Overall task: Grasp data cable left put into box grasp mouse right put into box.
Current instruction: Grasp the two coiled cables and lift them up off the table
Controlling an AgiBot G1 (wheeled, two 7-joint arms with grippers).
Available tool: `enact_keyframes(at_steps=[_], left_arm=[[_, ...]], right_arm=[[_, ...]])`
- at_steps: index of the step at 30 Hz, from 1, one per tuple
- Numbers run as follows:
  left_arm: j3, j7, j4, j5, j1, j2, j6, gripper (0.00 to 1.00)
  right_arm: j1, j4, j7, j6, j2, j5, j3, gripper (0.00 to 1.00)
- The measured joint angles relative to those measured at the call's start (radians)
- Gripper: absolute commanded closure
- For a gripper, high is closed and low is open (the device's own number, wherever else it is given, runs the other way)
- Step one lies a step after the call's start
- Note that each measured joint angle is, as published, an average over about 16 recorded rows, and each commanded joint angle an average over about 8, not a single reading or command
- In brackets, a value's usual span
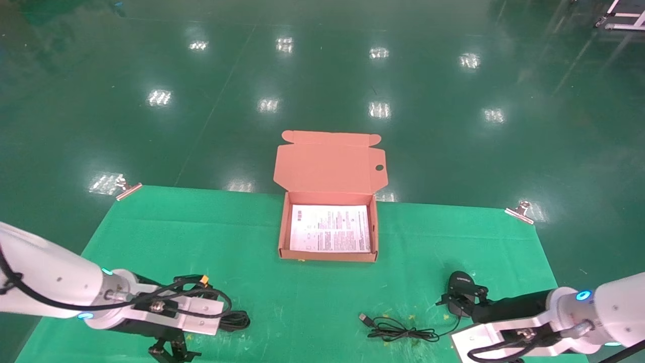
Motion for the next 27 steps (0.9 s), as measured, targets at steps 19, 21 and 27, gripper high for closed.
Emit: enact_keyframes(at_steps=[19, 21, 27], left_arm=[[0.006, 0.107, 0.534, 0.035, -0.031, 0.180, -0.168, 0.00], [0.007, 0.133, 0.581, 0.038, -0.037, 0.197, -0.185, 0.00], [0.012, 0.196, 0.687, 0.044, -0.052, 0.235, -0.228, 0.38]], right_arm=[[-0.051, -0.324, -0.035, 0.201, -0.176, -0.060, -0.019, 0.00], [-0.044, -0.371, -0.063, 0.217, -0.196, -0.064, -0.021, 0.00], [-0.028, -0.488, -0.141, 0.256, -0.243, -0.065, -0.025, 0.33]])
